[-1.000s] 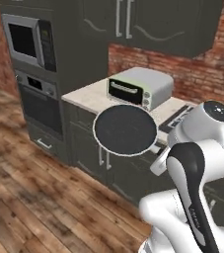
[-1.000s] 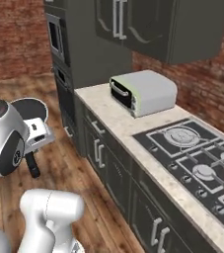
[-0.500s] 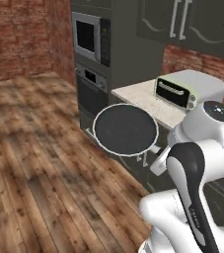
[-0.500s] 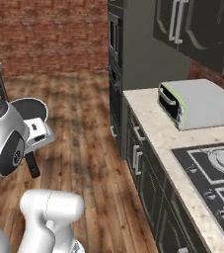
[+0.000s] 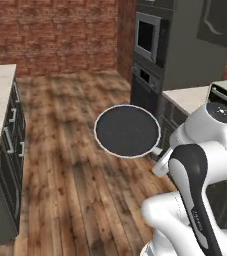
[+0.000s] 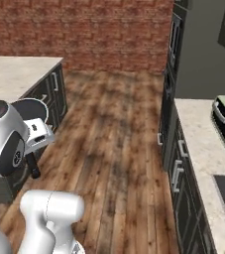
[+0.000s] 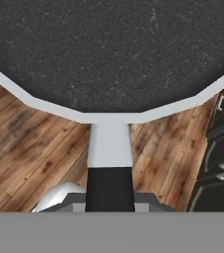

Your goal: Move the pot and pan from the stove into the sink.

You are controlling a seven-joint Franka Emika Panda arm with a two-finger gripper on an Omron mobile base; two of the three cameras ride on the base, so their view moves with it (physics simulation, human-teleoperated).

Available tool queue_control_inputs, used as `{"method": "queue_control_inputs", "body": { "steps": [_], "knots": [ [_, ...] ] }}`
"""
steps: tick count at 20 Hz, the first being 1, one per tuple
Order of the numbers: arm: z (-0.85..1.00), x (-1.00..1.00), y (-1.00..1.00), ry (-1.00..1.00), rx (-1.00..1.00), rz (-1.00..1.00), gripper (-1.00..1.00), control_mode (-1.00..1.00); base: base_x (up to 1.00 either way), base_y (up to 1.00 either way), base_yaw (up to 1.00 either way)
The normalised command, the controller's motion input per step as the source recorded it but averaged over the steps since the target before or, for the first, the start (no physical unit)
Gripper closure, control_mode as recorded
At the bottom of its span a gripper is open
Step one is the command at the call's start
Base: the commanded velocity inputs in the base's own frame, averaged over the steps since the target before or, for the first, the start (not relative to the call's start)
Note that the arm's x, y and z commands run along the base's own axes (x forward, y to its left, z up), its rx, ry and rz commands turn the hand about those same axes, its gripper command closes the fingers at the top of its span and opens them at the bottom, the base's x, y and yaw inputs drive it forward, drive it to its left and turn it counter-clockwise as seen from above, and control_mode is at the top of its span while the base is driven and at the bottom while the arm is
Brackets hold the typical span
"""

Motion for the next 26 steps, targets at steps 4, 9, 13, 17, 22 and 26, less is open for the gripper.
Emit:
{"method": "queue_control_inputs", "body": {
  "steps": [4,9,13,17,22,26],
  "knots": [
    [0.0,0.0,0.0,0.0,0.0,0.0,1.0,1.0,0.0,0.0,0.5],
    [0.0,0.0,0.0,0.0,0.0,0.0,1.0,1.0,0.0,0.0,0.5],
    [0.0,0.0,0.0,0.0,0.0,0.0,1.0,1.0,0.0,0.0,0.5],
    [0.0,0.0,0.0,0.0,0.0,0.0,1.0,1.0,0.0,0.0,0.5],
    [0.0,0.0,0.0,0.0,0.0,0.0,1.0,1.0,0.0,0.0,0.5],
    [0.0,0.0,0.0,0.0,0.0,0.0,1.0,1.0,0.0,0.0,0.5]
  ]
}}
